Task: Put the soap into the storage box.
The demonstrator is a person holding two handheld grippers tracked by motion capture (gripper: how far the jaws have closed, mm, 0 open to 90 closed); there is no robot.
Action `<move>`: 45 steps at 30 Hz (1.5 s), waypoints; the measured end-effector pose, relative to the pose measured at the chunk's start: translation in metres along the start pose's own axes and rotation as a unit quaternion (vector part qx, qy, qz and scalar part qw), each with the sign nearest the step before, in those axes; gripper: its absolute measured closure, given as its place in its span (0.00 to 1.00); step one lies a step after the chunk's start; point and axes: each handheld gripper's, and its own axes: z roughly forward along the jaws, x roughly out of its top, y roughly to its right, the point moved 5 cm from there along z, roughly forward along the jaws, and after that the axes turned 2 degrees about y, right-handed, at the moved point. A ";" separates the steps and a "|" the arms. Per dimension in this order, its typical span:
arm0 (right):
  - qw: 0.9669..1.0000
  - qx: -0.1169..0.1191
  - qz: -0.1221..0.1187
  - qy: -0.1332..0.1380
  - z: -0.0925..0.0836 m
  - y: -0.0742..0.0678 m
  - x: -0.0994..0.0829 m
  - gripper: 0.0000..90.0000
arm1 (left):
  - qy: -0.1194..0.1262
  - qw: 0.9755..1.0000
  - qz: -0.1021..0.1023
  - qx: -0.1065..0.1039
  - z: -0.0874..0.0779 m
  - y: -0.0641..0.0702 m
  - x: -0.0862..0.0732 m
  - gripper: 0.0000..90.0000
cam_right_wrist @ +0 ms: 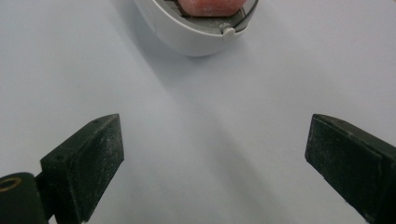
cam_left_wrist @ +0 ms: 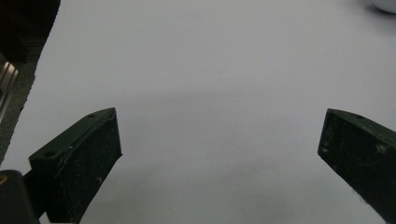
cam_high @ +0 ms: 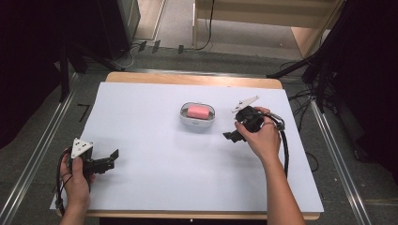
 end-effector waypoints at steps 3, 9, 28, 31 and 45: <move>1.000 -0.004 0.003 0.004 -0.001 0.001 -0.007 0.05 | 0.000 1.000 0.000 0.000 0.000 0.000 0.000 0.00; 1.000 -0.015 0.017 0.017 -0.005 0.005 -0.020 0.05 | -0.001 1.000 0.000 0.000 0.000 0.000 0.000 0.00; 0.997 -0.031 0.060 0.045 -0.019 0.013 -0.064 0.05 | -0.001 1.000 0.000 0.000 0.000 0.000 0.000 0.00; 0.996 -0.036 0.067 0.050 -0.022 0.014 -0.071 0.05 | -0.001 1.000 0.000 0.000 0.000 0.000 0.000 0.00; 0.991 -0.053 0.102 0.067 -0.039 0.019 -0.111 0.05 | 0.000 1.000 -0.001 0.001 0.000 0.000 0.000 0.00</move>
